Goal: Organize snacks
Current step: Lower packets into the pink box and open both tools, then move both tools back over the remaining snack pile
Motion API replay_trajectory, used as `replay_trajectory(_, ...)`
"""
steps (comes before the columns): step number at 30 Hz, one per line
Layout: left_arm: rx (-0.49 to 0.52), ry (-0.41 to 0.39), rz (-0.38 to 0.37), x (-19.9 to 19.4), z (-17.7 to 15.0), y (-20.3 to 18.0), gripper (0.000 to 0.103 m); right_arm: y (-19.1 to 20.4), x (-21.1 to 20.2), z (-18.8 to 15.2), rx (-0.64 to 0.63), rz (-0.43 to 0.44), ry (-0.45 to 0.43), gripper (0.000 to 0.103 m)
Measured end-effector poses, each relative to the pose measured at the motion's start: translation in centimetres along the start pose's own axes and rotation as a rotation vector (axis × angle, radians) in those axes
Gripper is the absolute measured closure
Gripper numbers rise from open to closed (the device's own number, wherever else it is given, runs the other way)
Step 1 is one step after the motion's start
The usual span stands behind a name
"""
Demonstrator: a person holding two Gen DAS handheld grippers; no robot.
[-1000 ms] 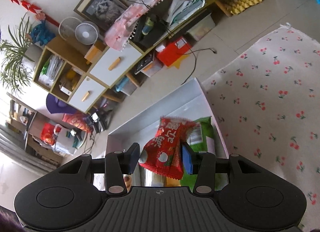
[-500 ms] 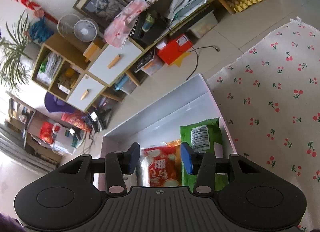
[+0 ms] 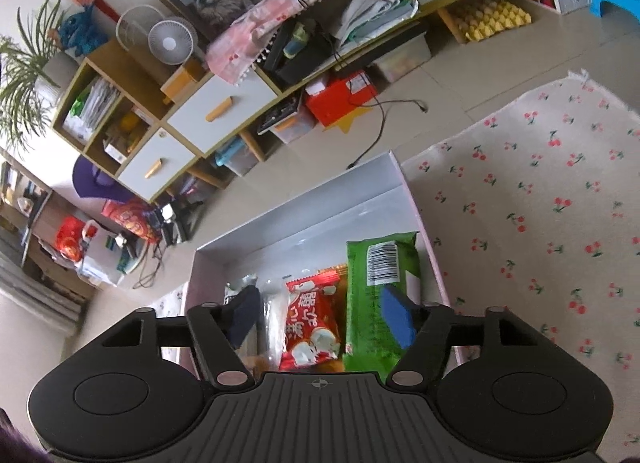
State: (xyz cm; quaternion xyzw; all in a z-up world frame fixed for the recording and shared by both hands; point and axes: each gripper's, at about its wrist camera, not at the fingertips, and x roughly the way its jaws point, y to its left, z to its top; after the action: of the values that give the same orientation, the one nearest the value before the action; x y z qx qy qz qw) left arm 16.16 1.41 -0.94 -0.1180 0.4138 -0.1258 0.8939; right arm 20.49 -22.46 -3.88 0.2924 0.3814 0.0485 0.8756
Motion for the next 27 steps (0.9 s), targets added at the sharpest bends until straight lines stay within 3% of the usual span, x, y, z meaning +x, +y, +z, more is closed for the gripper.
replay_trajectory(8, 0.031, 0.013, 0.045, -2.0, -0.5, -0.5, 0.005, 1.0, -3.1, -0.7, -0.063, -0.057, 0.008, 0.024)
replay_trajectory(27, 0.048, 0.069, 0.163, -4.9, -3.4, 0.3, 0.001, 1.7, -8.3, -4.5, -0.186, -0.142, 0.068, 0.021)
